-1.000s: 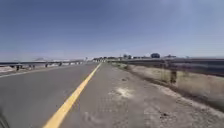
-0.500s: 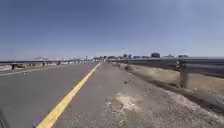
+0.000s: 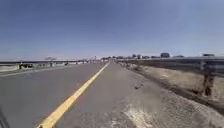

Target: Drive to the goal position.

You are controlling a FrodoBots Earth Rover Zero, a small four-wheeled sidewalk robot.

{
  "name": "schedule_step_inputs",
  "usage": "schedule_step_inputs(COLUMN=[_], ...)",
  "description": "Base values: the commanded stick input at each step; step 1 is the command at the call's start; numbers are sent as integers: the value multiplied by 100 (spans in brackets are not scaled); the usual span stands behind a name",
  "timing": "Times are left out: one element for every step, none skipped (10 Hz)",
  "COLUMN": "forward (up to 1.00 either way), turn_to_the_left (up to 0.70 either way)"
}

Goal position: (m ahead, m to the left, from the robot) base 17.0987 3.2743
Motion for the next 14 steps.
schedule_step_inputs(forward=[85,85,85,85,85,85,85,85,85,85,85,85,85,85], turn_to_the_left=[0,0,0,0,0,0,0,0,0,0,0,0,0,0])
